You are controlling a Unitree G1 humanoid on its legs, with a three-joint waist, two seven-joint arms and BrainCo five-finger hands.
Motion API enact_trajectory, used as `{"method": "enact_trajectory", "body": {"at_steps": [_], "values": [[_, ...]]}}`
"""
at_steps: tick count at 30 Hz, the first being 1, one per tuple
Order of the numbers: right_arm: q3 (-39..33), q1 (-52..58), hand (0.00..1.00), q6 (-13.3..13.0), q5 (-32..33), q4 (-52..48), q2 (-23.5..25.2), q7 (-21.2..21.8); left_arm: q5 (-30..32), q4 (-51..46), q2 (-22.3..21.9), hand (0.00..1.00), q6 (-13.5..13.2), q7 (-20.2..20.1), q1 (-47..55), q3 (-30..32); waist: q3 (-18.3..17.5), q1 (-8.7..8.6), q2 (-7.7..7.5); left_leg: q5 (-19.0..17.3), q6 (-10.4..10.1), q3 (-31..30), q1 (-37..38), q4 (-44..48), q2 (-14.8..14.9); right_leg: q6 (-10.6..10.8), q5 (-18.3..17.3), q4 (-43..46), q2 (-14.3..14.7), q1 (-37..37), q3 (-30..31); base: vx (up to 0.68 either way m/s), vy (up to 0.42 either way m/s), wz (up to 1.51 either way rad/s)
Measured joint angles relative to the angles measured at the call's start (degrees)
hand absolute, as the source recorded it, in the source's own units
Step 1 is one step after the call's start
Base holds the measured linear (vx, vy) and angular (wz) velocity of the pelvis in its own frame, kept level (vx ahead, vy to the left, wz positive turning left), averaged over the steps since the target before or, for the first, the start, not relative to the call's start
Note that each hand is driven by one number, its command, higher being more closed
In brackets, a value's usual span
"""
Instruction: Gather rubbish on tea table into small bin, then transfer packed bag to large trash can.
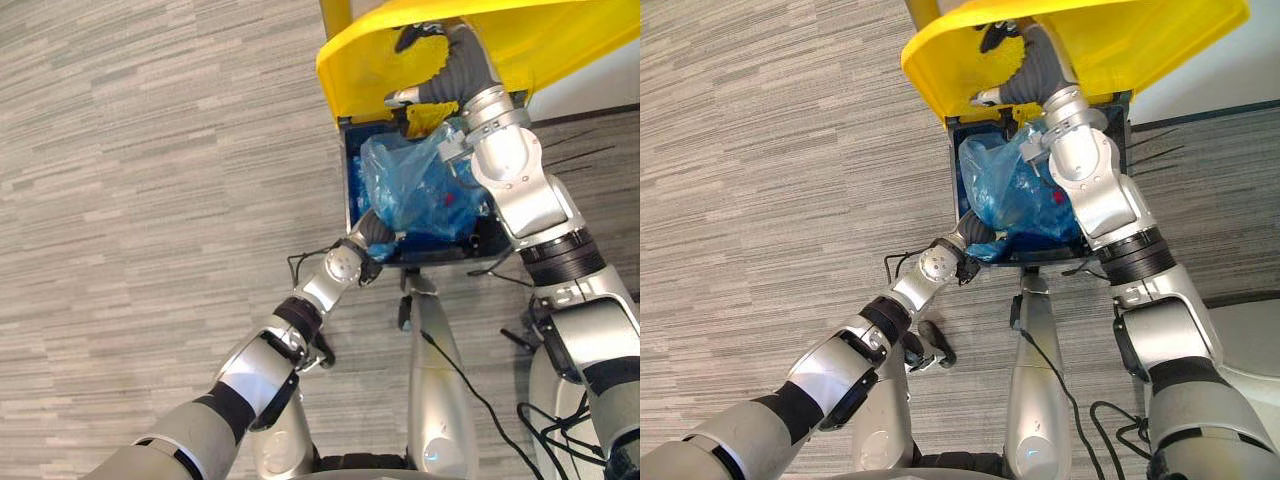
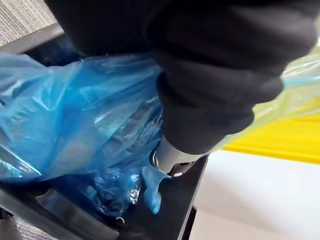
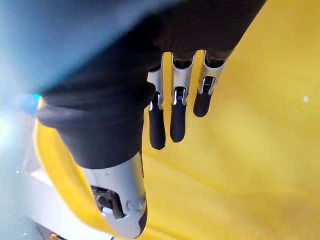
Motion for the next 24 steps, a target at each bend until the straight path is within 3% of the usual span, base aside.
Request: {"method": "enact_trajectory", "body": {"at_steps": [5,8,14,17,19,20,22,23,24], "values": [[-0.18,1.38,0.00,0.05,0.02,-0.35,0.48,0.05,0.65,-2.31,2.01,0.00,0.02,0.00,1.40,-1.22,0.65,0.05,-1.26,0.00,0.03,-0.04,1.10,0.54,0.44,-0.15,-0.29,0.84,-0.13,1.11,0.00,0.03,-0.015,0.03],[-1.39,7.47,0.00,0.15,0.02,-0.51,1.12,0.18,1.08,-5.00,2.38,0.00,0.01,0.00,4.57,-2.37,0.55,0.13,-1.78,0.02,0.03,-0.95,5.23,-0.10,0.26,-0.19,-1.87,1.94,-0.98,5.76,-1.30,0.02,-0.012,0.24],[-7.42,21.03,0.00,-1.86,0.01,-2.04,2.19,0.53,0.26,-9.04,8.45,0.00,-1.62,-0.47,12.78,-3.69,-0.31,0.20,-7.07,0.52,0.05,-2.56,14.73,-3.17,-2.65,1.13,-3.95,2.75,-4.05,15.65,-2.55,-0.01,-0.011,0.28],[-9.90,28.90,0.00,-2.31,0.01,0.05,2.10,1.72,-1.12,-10.71,14.14,0.00,-2.50,-1.51,19.57,-2.96,-0.31,0.62,-8.32,0.68,0.36,-3.42,18.82,-4.23,-3.89,1.56,-3.74,0.84,-4.22,21.20,-3.18,-0.05,0.041,0.16],[-12.11,36.02,0.00,-2.30,0.00,0.13,2.08,2.75,-2.89,-13.72,18.87,0.00,-3.15,-2.67,26.53,1.23,-0.35,1.86,-9.10,0.91,0.77,-2.33,21.93,-4.97,-4.54,2.07,-2.60,-1.14,-4.13,24.13,-3.39,-0.02,0.096,-0.07],[-12.79,41.03,0.00,-2.29,-0.04,0.16,2.11,3.88,-4.84,-15.04,22.32,0.00,-3.37,-3.61,31.84,5.38,-0.91,2.29,-10.00,1.14,1.18,-1.48,23.05,-5.26,-4.70,1.30,-1.32,-2.42,-4.12,25.17,-3.51,-0.03,0.101,-0.21],[-12.79,46.28,0.00,-2.31,-0.09,0.15,2.15,5.28,-6.54,-16.07,25.26,0.00,-3.42,-4.19,37.54,10.60,-1.97,3.50,-11.87,2.00,2.67,0.81,24.68,-7.08,-5.82,0.37,1.76,-3.11,-4.66,24.58,-4.38,-0.08,0.066,-0.38],[-12.83,47.68,0.00,-2.32,-0.10,0.11,2.22,5.95,-7.42,-16.58,25.81,0.00,-3.40,-4.65,40.04,12.73,-2.22,3.59,-12.19,2.58,3.57,1.61,25.25,-8.54,-5.52,1.00,3.80,-4.43,-4.52,24.77,-4.76,-0.17,0.040,-0.53],[-12.97,51.17,0.00,-2.36,-0.11,0.08,2.38,7.18,-9.14,-17.19,26.07,0.00,-3.43,-5.08,45.03,16.76,-3.20,3.33,-12.14,4.16,4.34,3.64,26.37,-12.05,-5.48,-0.45,4.55,-1.93,-4.27,24.27,-5.25,-0.20,0.031,-0.27]]}}
